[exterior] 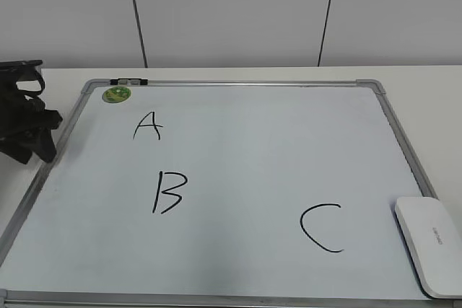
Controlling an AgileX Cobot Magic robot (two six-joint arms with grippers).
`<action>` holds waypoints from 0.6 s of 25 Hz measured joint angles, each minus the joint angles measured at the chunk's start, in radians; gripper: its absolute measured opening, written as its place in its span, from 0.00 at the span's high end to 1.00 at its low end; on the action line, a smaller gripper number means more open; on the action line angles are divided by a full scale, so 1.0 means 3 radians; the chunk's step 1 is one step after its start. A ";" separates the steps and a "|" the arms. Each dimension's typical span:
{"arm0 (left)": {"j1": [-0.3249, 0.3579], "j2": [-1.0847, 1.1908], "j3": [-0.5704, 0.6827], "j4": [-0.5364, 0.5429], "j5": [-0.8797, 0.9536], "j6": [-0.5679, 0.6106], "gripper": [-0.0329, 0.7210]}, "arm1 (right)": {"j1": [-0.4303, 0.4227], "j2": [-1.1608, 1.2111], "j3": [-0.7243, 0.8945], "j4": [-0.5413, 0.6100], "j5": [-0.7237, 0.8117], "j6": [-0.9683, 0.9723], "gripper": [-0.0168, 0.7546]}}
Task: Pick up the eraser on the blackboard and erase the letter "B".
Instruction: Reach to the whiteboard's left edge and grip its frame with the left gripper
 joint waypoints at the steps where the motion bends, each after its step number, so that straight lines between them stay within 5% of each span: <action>1: 0.0000 0.0023 0.0000 0.0000 0.0000 0.0000 0.51 | 0.0000 0.0000 0.0000 0.0018 0.0000 0.0000 0.21; 15: 0.0020 0.0091 -0.0020 -0.0004 -0.0043 0.0005 0.62 | 0.0000 0.0000 0.0000 0.0044 0.0000 0.0000 0.21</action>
